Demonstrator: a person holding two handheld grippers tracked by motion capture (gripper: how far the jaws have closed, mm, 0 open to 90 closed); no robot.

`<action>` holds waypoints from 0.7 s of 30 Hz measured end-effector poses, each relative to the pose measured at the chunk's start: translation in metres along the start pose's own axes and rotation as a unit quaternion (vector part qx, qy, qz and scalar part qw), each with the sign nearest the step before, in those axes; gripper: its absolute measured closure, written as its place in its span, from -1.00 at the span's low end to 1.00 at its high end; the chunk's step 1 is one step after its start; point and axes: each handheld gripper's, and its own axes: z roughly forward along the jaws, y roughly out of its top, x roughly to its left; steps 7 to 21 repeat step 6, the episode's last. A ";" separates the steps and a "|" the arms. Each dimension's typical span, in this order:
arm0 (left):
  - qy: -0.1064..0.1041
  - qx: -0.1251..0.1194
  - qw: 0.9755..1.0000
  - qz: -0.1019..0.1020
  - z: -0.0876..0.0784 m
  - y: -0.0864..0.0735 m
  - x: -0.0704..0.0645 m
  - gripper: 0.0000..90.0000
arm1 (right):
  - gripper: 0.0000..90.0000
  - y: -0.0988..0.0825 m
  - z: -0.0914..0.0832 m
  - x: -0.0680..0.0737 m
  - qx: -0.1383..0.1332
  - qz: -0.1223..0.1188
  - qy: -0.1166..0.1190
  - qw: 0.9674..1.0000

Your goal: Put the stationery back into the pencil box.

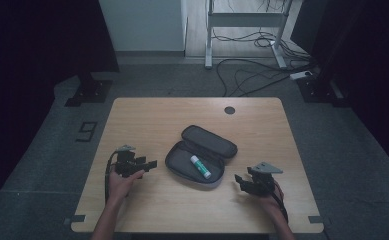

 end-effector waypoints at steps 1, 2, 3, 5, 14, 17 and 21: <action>0.001 -0.001 1.000 0.000 0.000 0.000 0.000 -0.25 | -0.22 0.000 0.000 0.000 0.000 0.001 0.000 1.000; 0.002 -0.001 1.000 -0.001 -0.001 0.000 0.001 -0.25 | -0.22 0.000 0.000 0.000 0.000 0.000 -0.001 1.000; 0.001 -0.001 1.000 -0.001 -0.001 0.000 0.001 -0.25 | -0.22 0.000 0.001 0.000 0.002 -0.001 -0.001 1.000; 0.002 -0.001 1.000 0.000 -0.001 0.000 0.001 -0.25 | -0.22 0.000 0.002 0.001 0.005 -0.004 -0.005 1.000; 0.002 -0.001 1.000 0.000 -0.001 0.000 0.001 -0.25 | -0.22 -0.001 0.002 0.002 0.008 -0.005 -0.006 1.000; 0.002 -0.001 1.000 0.000 -0.001 0.000 0.001 -0.25 | -0.22 -0.001 0.002 0.002 0.008 -0.005 -0.006 1.000; 0.002 -0.001 1.000 0.000 -0.001 0.000 0.001 -0.25 | -0.22 -0.001 0.002 0.002 0.008 -0.005 -0.006 1.000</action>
